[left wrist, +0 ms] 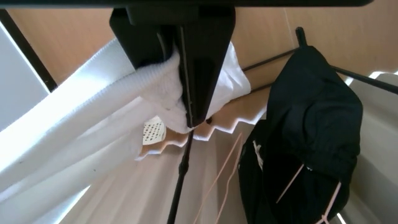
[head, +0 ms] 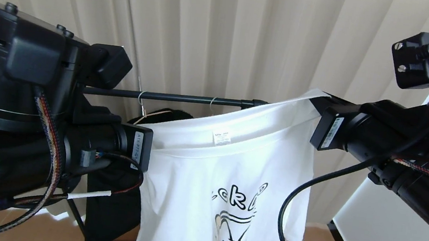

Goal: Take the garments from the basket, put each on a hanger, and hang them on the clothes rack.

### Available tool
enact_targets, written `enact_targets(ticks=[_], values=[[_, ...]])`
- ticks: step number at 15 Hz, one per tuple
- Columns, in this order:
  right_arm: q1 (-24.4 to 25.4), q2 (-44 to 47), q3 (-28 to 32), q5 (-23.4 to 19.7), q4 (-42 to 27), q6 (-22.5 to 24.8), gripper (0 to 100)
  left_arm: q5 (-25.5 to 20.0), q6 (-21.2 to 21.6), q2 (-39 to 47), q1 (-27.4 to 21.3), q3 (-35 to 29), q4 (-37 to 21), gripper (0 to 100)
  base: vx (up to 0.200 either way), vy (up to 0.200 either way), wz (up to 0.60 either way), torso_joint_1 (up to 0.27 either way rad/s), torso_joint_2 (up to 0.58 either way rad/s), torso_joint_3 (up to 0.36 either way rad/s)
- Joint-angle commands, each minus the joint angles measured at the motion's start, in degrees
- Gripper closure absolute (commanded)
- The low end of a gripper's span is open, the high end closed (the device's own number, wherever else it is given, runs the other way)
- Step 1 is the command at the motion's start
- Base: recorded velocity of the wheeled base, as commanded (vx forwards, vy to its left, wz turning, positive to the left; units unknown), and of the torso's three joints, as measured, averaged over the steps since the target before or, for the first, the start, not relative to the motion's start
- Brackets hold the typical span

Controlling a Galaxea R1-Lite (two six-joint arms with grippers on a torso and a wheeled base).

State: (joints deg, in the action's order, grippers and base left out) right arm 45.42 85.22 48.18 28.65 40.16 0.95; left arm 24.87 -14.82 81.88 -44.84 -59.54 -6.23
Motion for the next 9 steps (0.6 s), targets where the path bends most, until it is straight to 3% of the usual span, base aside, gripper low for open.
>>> enact_targets(ticks=[1, 5, 9], values=[[0.1, -1.4, -1.9, 0.4, -1.8, 2.2, 100, 0.0, 0.2, 1.5, 1.8, -0.1, 1.6, 100, 0.0, 0.0, 0.0, 0.0, 0.0, 0.0], [3.1, -2.8, -6.1, 0.6, -6.0, 7.5, 100, -0.5, 2.5, 5.3, 3.5, -1.1, 6.7, 100, 0.0, 0.0, 0.0, 0.0, 0.0, 0.0], [6.5, -3.4, -7.9, 0.6, -6.1, 9.1, 100, -0.7, 3.0, 9.9, 4.9, -7.3, 6.8, 100, 0.0, 0.0, 0.0, 0.0, 0.0, 0.0]])
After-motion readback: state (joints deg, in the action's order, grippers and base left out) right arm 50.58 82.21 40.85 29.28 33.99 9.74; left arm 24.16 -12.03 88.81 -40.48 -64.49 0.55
